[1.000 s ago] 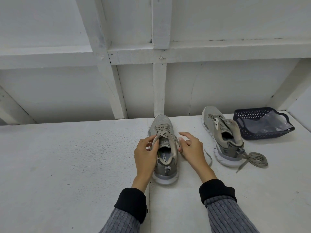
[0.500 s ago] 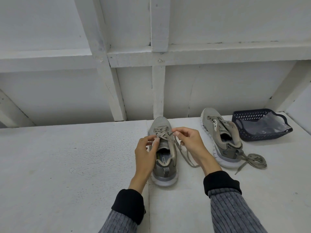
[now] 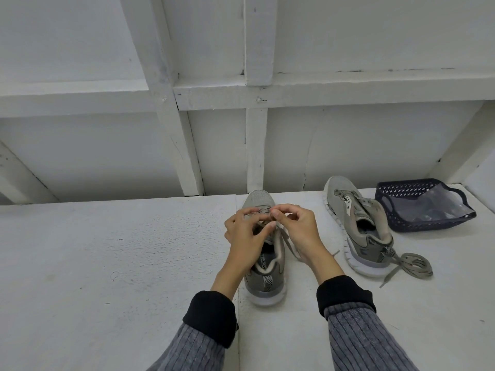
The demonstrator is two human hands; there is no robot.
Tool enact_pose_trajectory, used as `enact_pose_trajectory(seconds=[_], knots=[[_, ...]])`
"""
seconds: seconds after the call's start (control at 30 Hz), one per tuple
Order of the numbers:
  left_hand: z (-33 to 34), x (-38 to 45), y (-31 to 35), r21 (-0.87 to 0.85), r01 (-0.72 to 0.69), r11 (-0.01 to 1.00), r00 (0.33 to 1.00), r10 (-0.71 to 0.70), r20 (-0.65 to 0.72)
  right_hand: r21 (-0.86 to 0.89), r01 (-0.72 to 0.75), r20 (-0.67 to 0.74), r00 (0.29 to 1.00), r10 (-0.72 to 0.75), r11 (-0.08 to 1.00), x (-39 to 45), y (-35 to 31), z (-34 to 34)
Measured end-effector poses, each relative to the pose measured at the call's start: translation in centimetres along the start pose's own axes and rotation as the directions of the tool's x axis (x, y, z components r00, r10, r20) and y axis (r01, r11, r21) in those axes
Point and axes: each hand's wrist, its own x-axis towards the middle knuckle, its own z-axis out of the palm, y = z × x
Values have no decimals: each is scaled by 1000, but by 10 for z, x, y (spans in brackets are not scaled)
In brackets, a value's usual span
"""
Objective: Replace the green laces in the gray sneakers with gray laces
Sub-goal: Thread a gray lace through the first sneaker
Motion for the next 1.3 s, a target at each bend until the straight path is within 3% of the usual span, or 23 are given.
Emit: enact_pose_trajectory(seconds=[0.13, 0.27, 0.37, 0.47, 0.53, 0.57, 0.63, 0.7, 0.77, 0.83, 0.9, 1.0, 1.13, 1.3], knots=[[1, 2, 1, -50, 28, 998, 999, -30, -25, 60, -47, -48, 998, 50, 997, 1, 0, -1], [-7, 5, 4, -301, 215, 929, 973, -176, 151, 17, -41, -41, 998, 42, 999, 0, 5, 0], [-19, 9, 12, -484, 307, 820, 952, -259, 165, -9, -64, -106, 992, 63, 998, 1, 16, 0], [-38, 19, 2, -712, 241, 659, 962, -257, 88, -40, -99, -234, 968, 87, 994, 3, 29, -8], [-52, 24, -4, -846, 182, 502, 962, -270, 46, -70, -133, -256, 960, 111, 989, 2, 38, -11], [-58, 24, -6, -861, 165, 481, 961, -275, 30, -90, -149, -253, 960, 122, 985, 1, 39, -10], [-67, 23, -9, -758, 137, 638, 971, -237, -24, -163, -152, -255, 961, 107, 975, -2, 37, -6], [-70, 19, -10, -495, 65, 867, 992, -111, -62, -240, -71, -251, 968, 9, 968, -5, 26, -2], [-68, 16, -10, -296, -21, 955, 1000, 15, -22, -246, 52, -171, 981, -97, 968, -8, 7, 4], [-64, 13, -6, -243, -62, 968, 996, 75, 45, -128, 137, 6, 990, -138, 982, -11, -12, 11], [-58, 11, -4, -245, -78, 966, 991, 102, 87, -33, 133, 169, 978, -125, 991, -13, -22, 17], [-53, 10, -6, -255, -83, 963, 987, 114, 111, -111, 81, 268, 962, -49, 990, -13, -23, 16], [-55, 9, -13, -219, -55, 974, 972, 102, 211, -150, 120, 230, 970, -83, 981, -15, -18, 0], [-59, 11, -25, -202, -19, 979, 957, 76, 279, -256, 180, 9, 983, -183, 950, -11, -13, -19]])
